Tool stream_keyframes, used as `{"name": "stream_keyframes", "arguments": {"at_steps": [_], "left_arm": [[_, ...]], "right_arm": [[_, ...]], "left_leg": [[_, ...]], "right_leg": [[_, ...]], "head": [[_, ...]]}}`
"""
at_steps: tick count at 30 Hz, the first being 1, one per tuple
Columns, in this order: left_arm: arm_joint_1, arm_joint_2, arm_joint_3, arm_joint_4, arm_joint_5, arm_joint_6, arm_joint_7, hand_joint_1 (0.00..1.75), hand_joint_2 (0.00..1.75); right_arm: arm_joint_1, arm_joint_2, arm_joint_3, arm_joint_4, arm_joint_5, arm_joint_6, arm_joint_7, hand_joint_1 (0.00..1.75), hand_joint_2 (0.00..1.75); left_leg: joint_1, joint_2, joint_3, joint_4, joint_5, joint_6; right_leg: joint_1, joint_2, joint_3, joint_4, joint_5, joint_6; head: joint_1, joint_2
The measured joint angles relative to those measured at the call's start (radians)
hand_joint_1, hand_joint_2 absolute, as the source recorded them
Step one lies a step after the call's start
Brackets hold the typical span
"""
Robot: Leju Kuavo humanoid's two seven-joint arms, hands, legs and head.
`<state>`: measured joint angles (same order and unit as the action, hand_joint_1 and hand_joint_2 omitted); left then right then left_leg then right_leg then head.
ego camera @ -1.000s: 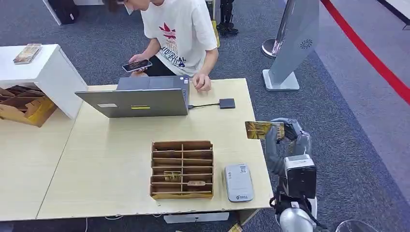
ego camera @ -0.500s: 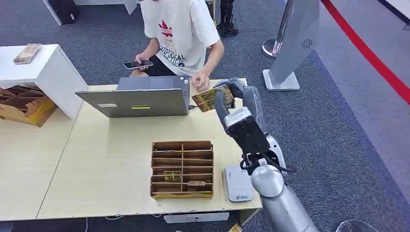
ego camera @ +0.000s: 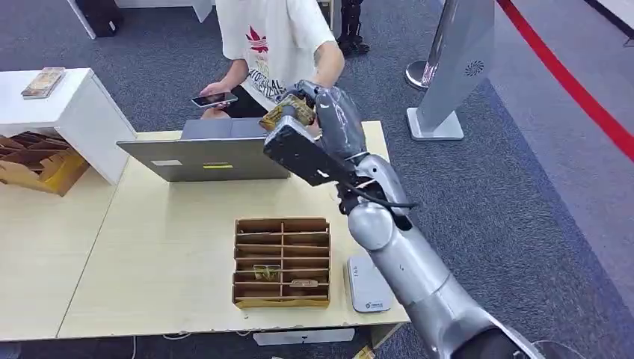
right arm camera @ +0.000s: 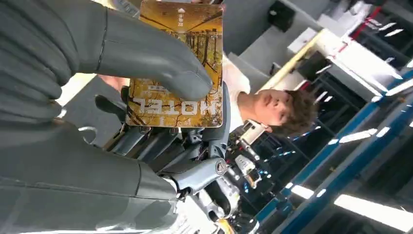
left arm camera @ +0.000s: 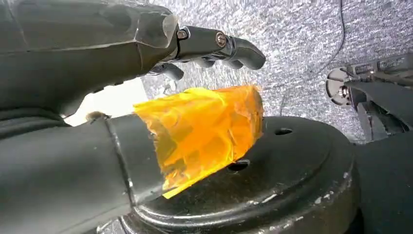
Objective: Pass the card to the sensor for recognition and then transmit it.
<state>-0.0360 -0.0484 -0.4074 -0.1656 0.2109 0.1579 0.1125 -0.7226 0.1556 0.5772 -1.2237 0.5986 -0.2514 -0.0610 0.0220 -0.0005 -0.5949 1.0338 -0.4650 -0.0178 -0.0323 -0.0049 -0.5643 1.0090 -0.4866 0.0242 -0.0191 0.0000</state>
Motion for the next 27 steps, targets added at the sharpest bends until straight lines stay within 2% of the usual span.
{"name": "stream_keyframes", "arguments": {"at_steps": [8, 11, 12, 13, 14, 20, 27], "left_arm": [[-0.026, 0.010, -0.048, -0.001, -0.060, -0.016, 0.051, 0.00, 0.00], [-0.037, 0.011, -0.058, -0.003, -0.070, -0.019, 0.060, 0.00, 0.00], [-0.039, 0.011, -0.062, -0.003, -0.072, -0.020, 0.061, 0.00, 0.00], [-0.041, 0.012, -0.067, -0.003, -0.074, -0.021, 0.062, 0.00, 0.00], [-0.042, 0.012, -0.070, -0.003, -0.075, -0.021, 0.062, 0.00, 0.00], [-0.042, 0.014, -0.072, -0.003, -0.074, -0.021, 0.062, 0.00, 0.00], [-0.038, 0.015, -0.072, -0.003, -0.055, -0.014, 0.049, 0.00, 0.00]], "right_arm": [[-0.179, 0.035, 0.044, 0.274, 0.265, -0.074, 0.082, 1.75, 1.75], [-0.229, 0.047, 0.057, 0.358, 0.327, -0.088, 0.096, 1.75, 1.75], [-0.243, 0.051, 0.064, 0.380, 0.346, -0.092, 0.101, 1.52, 1.75], [-0.253, 0.053, 0.072, 0.403, 0.372, -0.098, 0.103, 0.80, 1.75], [-0.259, 0.056, 0.078, 0.421, 0.397, -0.100, 0.106, 0.00, 1.75], [-0.264, 0.064, 0.127, 0.499, 0.468, -0.101, 0.097, 0.00, 1.75], [-0.219, 0.065, 0.143, 0.508, 0.423, -0.118, 0.038, 0.00, 1.75]], "left_leg": [[0.000, 0.000, 0.000, 0.000, 0.000, 0.000], [0.000, 0.000, 0.000, 0.000, 0.000, 0.000], [0.000, 0.000, 0.000, 0.000, 0.000, 0.000], [0.000, 0.000, 0.000, 0.000, 0.000, 0.000], [0.000, 0.000, 0.000, 0.000, 0.000, 0.000], [0.000, 0.000, 0.000, 0.000, 0.000, 0.000], [0.000, 0.000, 0.000, 0.000, 0.000, 0.000]], "right_leg": [[0.000, 0.000, 0.000, 0.000, 0.001, -0.001], [0.000, 0.000, 0.000, 0.000, 0.001, -0.001], [0.000, 0.000, 0.000, 0.000, 0.001, -0.001], [0.000, 0.000, 0.000, 0.000, 0.001, -0.001], [0.000, 0.000, 0.000, 0.000, 0.001, -0.001], [0.000, 0.000, 0.000, 0.000, 0.001, -0.001], [0.000, 0.000, 0.000, 0.000, 0.001, -0.001]], "head": [[0.000, 0.000], [0.000, 0.000], [0.000, 0.000], [0.000, 0.000], [0.000, 0.000], [0.000, 0.000], [0.000, 0.000]]}}
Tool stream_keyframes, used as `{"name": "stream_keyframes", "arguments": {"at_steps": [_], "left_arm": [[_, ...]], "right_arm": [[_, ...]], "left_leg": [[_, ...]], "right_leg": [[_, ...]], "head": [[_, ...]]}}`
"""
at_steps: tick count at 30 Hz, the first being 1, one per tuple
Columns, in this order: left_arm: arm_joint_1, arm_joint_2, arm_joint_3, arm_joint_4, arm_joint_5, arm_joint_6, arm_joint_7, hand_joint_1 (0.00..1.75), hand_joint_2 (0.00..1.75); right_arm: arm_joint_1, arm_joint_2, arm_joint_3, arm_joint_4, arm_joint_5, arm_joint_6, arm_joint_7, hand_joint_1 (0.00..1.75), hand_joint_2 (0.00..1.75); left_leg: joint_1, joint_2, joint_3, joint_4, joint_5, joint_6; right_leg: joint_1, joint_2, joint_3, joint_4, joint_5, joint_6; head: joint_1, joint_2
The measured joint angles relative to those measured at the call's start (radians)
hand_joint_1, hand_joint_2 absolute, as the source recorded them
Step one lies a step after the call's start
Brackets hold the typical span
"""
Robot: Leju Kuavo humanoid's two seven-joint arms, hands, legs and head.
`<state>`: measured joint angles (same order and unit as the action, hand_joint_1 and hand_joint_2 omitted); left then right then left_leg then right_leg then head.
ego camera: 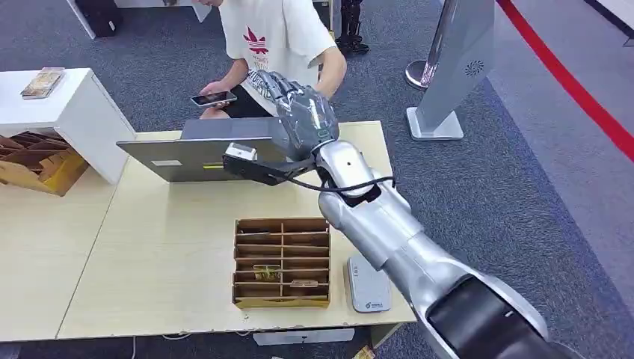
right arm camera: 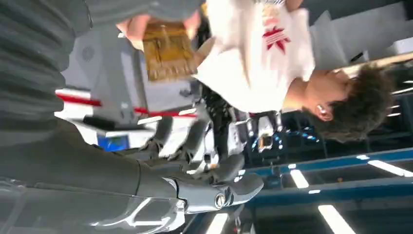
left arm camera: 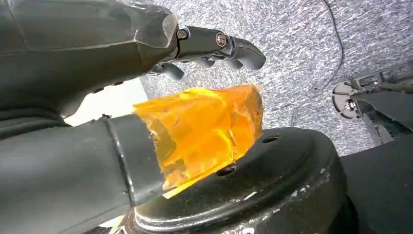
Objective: Pass the card to the sensor for recognition and then transmit it.
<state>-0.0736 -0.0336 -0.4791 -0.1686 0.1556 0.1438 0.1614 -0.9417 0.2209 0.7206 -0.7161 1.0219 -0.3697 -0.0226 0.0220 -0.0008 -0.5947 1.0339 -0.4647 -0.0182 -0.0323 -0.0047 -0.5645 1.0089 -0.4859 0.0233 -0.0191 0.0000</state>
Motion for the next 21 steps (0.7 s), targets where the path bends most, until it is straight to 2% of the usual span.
{"name": "stream_keyframes", "arguments": {"at_steps": [3, 10, 11, 12, 13, 14, 15, 17, 19, 21], "left_arm": [[0.007, 0.000, 0.002, 0.000, 0.021, 0.010, -0.020, 0.00, 0.00], [0.033, -0.002, 0.034, 0.000, 0.080, 0.033, -0.064, 0.00, 0.00], [0.036, -0.003, 0.039, 0.000, 0.087, 0.034, -0.069, 0.00, 0.00], [0.039, -0.004, 0.049, 0.000, 0.098, 0.039, -0.072, 0.00, 0.00], [0.042, -0.005, 0.057, 0.000, 0.107, 0.042, -0.072, 0.00, 0.00], [0.044, -0.006, 0.065, 0.000, 0.114, 0.045, -0.074, 0.00, 0.00], [0.046, -0.008, 0.073, 0.000, 0.120, 0.047, -0.074, 0.00, 0.00], [0.052, -0.009, 0.086, 0.000, 0.130, 0.052, -0.079, 0.00, 0.00], [0.055, -0.010, 0.097, 0.000, 0.135, 0.053, -0.080, 0.00, 0.00], [0.058, -0.010, 0.105, 0.000, 0.141, 0.053, -0.081, 0.00, 0.00]], "right_arm": [[0.064, 0.000, -0.003, -0.065, -0.083, -0.008, -0.042, 0.00, 1.75], [0.284, -0.004, -0.004, -0.333, -0.277, 0.006, -0.115, 0.00, 1.75], [0.325, -0.009, -0.001, -0.381, -0.306, 0.006, -0.118, 0.07, 1.75], [0.362, -0.015, 0.001, -0.428, -0.338, 0.007, -0.119, 0.42, 1.75], [0.397, -0.021, 0.002, -0.464, -0.365, 0.007, -0.119, 0.42, 1.75], [0.433, -0.029, 0.002, -0.502, -0.385, 0.006, -0.119, 1.33, 1.75], [0.463, -0.037, 0.003, -0.532, -0.396, 0.005, -0.119, 1.47, 1.75], [0.522, -0.055, 0.004, -0.590, -0.413, 0.003, -0.119, 1.59, 1.75], [0.567, -0.074, 0.005, -0.631, -0.413, 0.001, -0.121, 1.55, 1.75], [0.602, -0.090, 0.005, -0.655, -0.418, 0.012, -0.110, 1.62, 1.75]], "left_leg": [[0.000, 0.000, 0.000, 0.000, 0.000, 0.000], [0.000, 0.000, 0.000, 0.000, -0.001, 0.000], [0.000, 0.000, -0.001, 0.000, -0.002, 0.000], [0.000, 0.000, -0.001, 0.000, -0.002, 0.000], [0.000, 0.000, -0.001, 0.000, -0.002, 0.000], [0.000, 0.000, -0.001, 0.000, -0.002, 0.000], [0.000, 0.000, -0.001, 0.000, -0.002, 0.000], [0.000, 0.000, -0.001, 0.000, -0.002, 0.000], [0.000, 0.000, -0.001, 0.000, -0.002, 0.000], [0.000, 0.000, -0.001, 0.000, -0.002, 0.000]], "right_leg": [[0.000, 0.000, 0.000, 0.000, 0.000, 0.000], [0.000, 0.000, -0.001, 0.000, -0.001, 0.000], [0.000, 0.000, -0.001, -0.001, -0.002, 0.000], [0.000, 0.000, -0.001, -0.001, -0.002, 0.000], [0.000, 0.000, -0.001, -0.001, -0.002, 0.000], [0.000, 0.000, -0.001, -0.001, -0.002, 0.000], [0.000, 0.000, -0.001, -0.001, -0.002, 0.000], [0.000, 0.000, -0.001, -0.001, -0.002, 0.000], [0.000, 0.000, -0.001, -0.001, -0.002, 0.000], [0.000, 0.000, -0.001, -0.001, -0.001, 0.000]], "head": [[0.000, 0.000], [0.000, 0.000], [0.000, 0.000], [0.000, 0.000], [0.000, 0.000], [0.000, 0.000], [0.000, 0.000], [0.000, 0.000], [0.000, 0.000], [0.000, 0.000]]}}
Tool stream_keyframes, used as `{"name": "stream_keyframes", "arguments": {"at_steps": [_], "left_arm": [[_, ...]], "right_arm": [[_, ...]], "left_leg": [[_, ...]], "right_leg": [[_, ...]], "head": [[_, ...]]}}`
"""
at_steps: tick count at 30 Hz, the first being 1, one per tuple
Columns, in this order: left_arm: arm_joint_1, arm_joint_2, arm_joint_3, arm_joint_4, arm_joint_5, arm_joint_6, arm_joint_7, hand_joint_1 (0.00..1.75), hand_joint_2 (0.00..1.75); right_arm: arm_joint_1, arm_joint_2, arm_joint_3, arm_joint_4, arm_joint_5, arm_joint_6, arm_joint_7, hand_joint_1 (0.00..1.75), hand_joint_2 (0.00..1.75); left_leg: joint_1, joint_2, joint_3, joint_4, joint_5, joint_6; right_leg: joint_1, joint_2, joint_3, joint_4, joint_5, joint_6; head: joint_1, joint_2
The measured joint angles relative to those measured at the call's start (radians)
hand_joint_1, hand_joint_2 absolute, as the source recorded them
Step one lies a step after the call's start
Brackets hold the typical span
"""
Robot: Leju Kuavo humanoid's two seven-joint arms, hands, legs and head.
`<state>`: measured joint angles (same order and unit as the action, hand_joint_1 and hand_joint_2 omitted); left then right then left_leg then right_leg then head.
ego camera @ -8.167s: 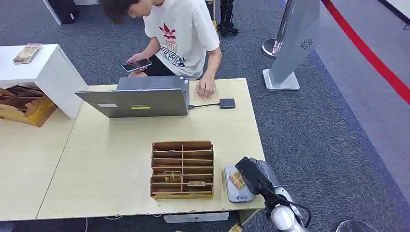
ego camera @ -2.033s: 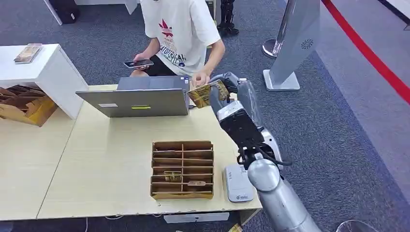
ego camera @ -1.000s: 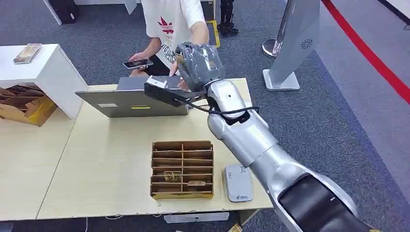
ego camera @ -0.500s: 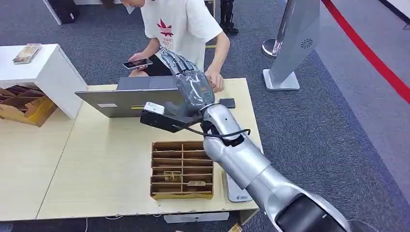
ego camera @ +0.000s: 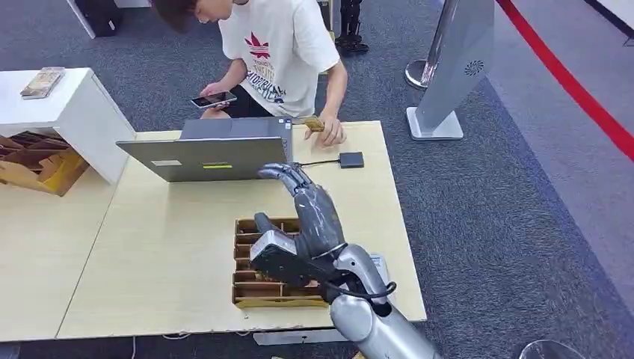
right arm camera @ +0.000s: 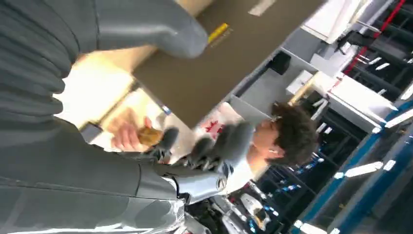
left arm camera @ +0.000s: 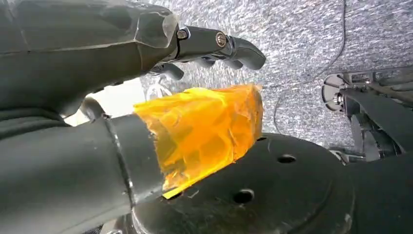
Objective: Pass the card to the sensor for recognition and then transmit it.
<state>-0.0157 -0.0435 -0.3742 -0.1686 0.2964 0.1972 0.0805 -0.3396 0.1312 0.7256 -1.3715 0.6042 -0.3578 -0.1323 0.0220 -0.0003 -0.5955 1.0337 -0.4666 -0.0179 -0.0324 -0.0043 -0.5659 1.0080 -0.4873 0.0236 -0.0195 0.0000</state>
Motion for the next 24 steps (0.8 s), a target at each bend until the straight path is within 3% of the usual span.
{"name": "stream_keyframes", "arguments": {"at_steps": [2, 5, 6, 7, 8, 12, 16, 24], "left_arm": [[0.001, 0.000, 0.006, 0.000, 0.004, 0.000, 0.000, 0.00, 0.00], [0.002, 0.000, 0.017, 0.000, 0.008, -0.001, 0.000, 0.00, 0.00], [0.002, 0.000, 0.020, 0.000, 0.008, -0.001, 0.000, 0.00, 0.00], [0.002, 0.000, 0.021, 0.000, 0.009, -0.002, 0.000, 0.00, 0.00], [0.002, 0.000, 0.022, 0.000, 0.009, -0.002, 0.000, 0.00, 0.00], [0.002, 0.000, 0.023, 0.000, 0.008, -0.002, 0.000, 0.00, 0.00], [0.001, 0.000, 0.023, 0.000, 0.005, -0.003, 0.000, 0.00, 0.00], [0.001, 0.000, 0.023, 0.000, 0.001, -0.003, 0.000, 0.00, 0.00]], "right_arm": [[0.026, -0.016, 0.000, -0.014, -0.005, 0.014, 0.011, 1.62, 1.75], [0.046, -0.037, 0.000, -0.014, 0.024, 0.037, 0.032, 1.45, 1.75], [0.050, -0.045, 0.000, -0.012, 0.041, 0.039, 0.036, 1.27, 1.75], [0.051, -0.050, 0.000, -0.008, 0.058, 0.044, 0.041, 0.45, 1.75], [0.052, -0.055, 0.000, -0.003, 0.072, 0.046, 0.047, 0.33, 1.75], [0.051, -0.068, 0.003, 0.012, 0.117, 0.054, 0.068, 0.38, 1.75], [0.044, -0.079, 0.011, 0.039, 0.175, 0.056, 0.095, 0.66, 1.75], [0.023, -0.085, 0.018, 0.092, 0.221, 0.048, 0.117, 0.68, 1.75]], "left_leg": [[0.000, 0.000, 0.000, 0.000, 0.000, 0.000], [0.000, 0.000, 0.000, 0.000, 0.000, 0.000], [0.000, 0.000, 0.000, 0.000, 0.000, 0.000], [0.000, 0.000, 0.000, 0.000, 0.000, 0.000], [0.000, 0.000, 0.000, 0.000, 0.000, 0.000], [0.000, 0.000, 0.000, 0.000, 0.000, 0.000], [0.000, 0.000, 0.000, 0.000, 0.000, 0.000], [0.000, 0.000, 0.000, 0.000, 0.000, 0.000]], "right_leg": [[0.000, 0.000, 0.000, 0.000, 0.000, 0.000], [0.000, 0.000, 0.000, 0.000, 0.000, 0.000], [0.000, 0.000, 0.000, 0.000, 0.000, 0.000], [0.000, 0.000, 0.000, 0.000, 0.000, 0.000], [0.000, 0.000, 0.000, 0.000, 0.000, 0.000], [0.000, 0.000, 0.000, 0.000, 0.000, 0.000], [0.000, 0.000, 0.000, 0.000, 0.000, 0.000], [0.000, 0.000, 0.000, 0.000, 0.000, 0.000]], "head": [[0.000, 0.000], [0.000, 0.000], [0.000, 0.000], [0.000, 0.000], [0.000, 0.000], [0.000, 0.000], [0.000, 0.000], [0.000, 0.000]]}}
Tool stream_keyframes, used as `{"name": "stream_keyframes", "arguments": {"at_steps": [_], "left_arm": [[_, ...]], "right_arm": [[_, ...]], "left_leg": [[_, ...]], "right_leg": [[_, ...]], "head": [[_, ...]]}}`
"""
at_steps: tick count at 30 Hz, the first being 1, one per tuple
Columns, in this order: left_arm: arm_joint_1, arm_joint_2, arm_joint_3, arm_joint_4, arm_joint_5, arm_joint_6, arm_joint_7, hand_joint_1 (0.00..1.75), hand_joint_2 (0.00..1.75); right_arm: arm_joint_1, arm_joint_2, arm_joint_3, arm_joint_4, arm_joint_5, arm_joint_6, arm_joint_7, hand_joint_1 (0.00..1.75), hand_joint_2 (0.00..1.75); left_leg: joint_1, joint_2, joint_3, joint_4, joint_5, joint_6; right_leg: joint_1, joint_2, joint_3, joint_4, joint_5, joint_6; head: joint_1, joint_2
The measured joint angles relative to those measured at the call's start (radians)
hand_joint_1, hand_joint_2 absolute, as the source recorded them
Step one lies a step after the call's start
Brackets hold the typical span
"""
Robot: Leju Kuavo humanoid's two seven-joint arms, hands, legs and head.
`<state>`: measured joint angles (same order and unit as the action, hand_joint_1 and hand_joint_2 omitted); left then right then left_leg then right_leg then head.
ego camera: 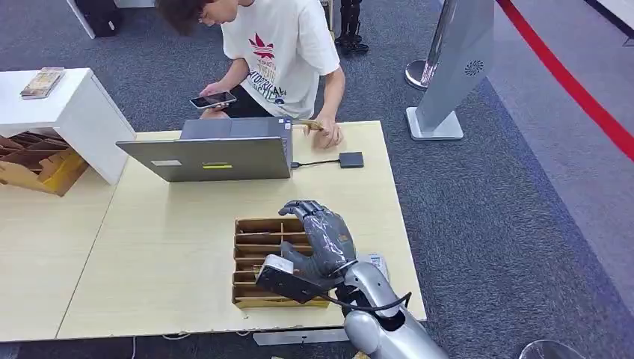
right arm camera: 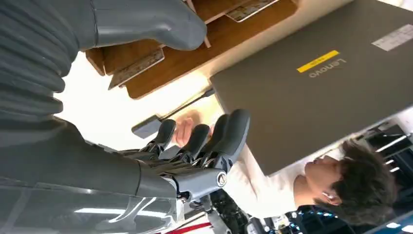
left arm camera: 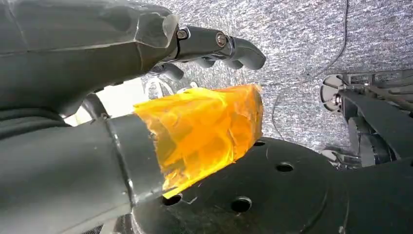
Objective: Pass the card to the sensor for recognition and then transmit it.
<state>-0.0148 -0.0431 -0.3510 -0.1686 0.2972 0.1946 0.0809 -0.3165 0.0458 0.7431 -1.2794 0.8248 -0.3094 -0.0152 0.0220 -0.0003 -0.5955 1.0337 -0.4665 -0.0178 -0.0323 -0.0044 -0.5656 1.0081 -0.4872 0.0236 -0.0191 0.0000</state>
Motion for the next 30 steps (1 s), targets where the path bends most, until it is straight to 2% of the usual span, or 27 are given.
{"name": "stream_keyframes", "arguments": {"at_steps": [7, 9, 10, 25, 28, 30], "left_arm": [[0.000, 0.000, 0.000, 0.000, -0.001, 0.000, 0.000, 0.00, 0.00], [0.000, 0.000, 0.000, 0.000, -0.002, 0.000, 0.000, 0.00, 0.00], [0.000, 0.000, 0.000, 0.000, -0.003, -0.001, 0.000, 0.00, 0.00], [0.000, 0.000, 0.000, 0.000, -0.004, -0.006, 0.003, 0.00, 0.00], [0.000, 0.000, 0.000, 0.000, -0.004, -0.006, 0.008, 0.00, 0.00], [0.000, 0.000, 0.000, 0.000, -0.004, -0.006, 0.009, 0.00, 0.00]], "right_arm": [[-0.002, -0.001, 0.000, 0.006, 0.003, 0.000, 0.002, 0.68, 1.75], [-0.006, -0.006, 0.000, 0.031, 0.016, 0.000, 0.006, 0.63, 1.75], [-0.007, -0.009, 0.000, 0.044, 0.025, 0.001, 0.015, 0.47, 1.75], [-0.008, -0.018, -0.028, 0.070, 0.060, 0.000, 0.036, 0.52, 1.75], [-0.008, -0.020, -0.039, 0.075, 0.069, -0.002, 0.041, 0.59, 1.75], [-0.008, -0.023, -0.050, 0.079, 0.073, -0.003, 0.043, 0.77, 1.75]], "left_leg": [[0.000, 0.000, 0.000, 0.000, 0.000, 0.000], [0.000, 0.000, 0.000, 0.000, 0.000, 0.000], [0.000, 0.000, 0.000, 0.000, 0.000, 0.000], [0.000, 0.000, 0.000, 0.000, 0.000, 0.000], [0.000, 0.000, 0.000, 0.000, 0.000, 0.000], [0.000, 0.000, 0.000, 0.000, 0.000, 0.000]], "right_leg": [[0.000, 0.000, 0.000, 0.000, 0.000, 0.000], [0.000, 0.000, 0.000, 0.000, 0.000, 0.000], [0.000, 0.000, 0.000, 0.000, 0.000, 0.000], [0.000, 0.000, 0.000, 0.000, 0.000, 0.000], [0.000, 0.000, 0.000, 0.000, 0.000, 0.000], [0.000, 0.000, 0.000, 0.000, 0.000, 0.000]], "head": [[0.000, 0.000], [0.000, 0.000], [0.000, 0.000], [0.000, 0.000], [0.000, 0.000], [0.000, 0.000]]}}
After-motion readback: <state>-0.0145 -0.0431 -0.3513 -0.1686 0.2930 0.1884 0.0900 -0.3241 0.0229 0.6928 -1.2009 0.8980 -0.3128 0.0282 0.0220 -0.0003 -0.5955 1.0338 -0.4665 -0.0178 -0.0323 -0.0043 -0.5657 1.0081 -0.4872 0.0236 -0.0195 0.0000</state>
